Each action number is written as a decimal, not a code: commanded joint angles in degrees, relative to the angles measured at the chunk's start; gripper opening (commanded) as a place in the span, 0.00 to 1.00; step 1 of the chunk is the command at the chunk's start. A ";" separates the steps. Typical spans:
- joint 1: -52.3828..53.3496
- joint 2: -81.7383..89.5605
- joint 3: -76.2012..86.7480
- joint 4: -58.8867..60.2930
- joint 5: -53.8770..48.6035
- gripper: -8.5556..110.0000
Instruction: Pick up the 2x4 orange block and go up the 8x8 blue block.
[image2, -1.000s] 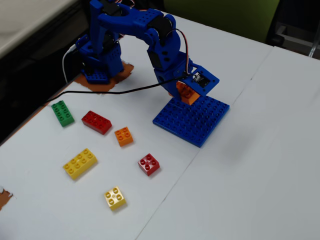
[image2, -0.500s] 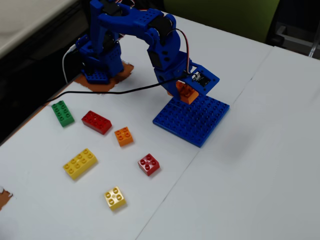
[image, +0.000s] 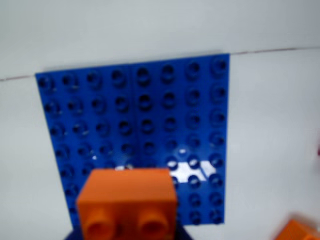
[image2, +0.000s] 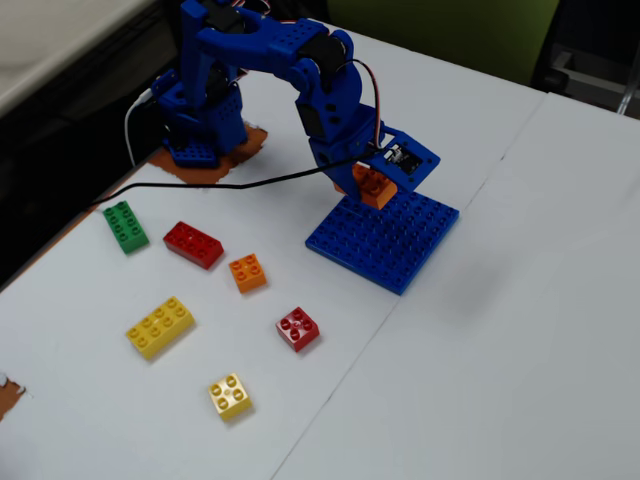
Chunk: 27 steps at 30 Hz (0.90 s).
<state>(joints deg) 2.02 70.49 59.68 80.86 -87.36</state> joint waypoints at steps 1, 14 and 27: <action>0.18 0.62 -3.08 -0.97 -0.88 0.07; 0.70 0.35 -3.69 -1.41 -2.11 0.07; 0.79 -0.44 -3.78 -1.32 -2.72 0.07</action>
<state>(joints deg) 2.37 69.70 59.33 80.33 -89.65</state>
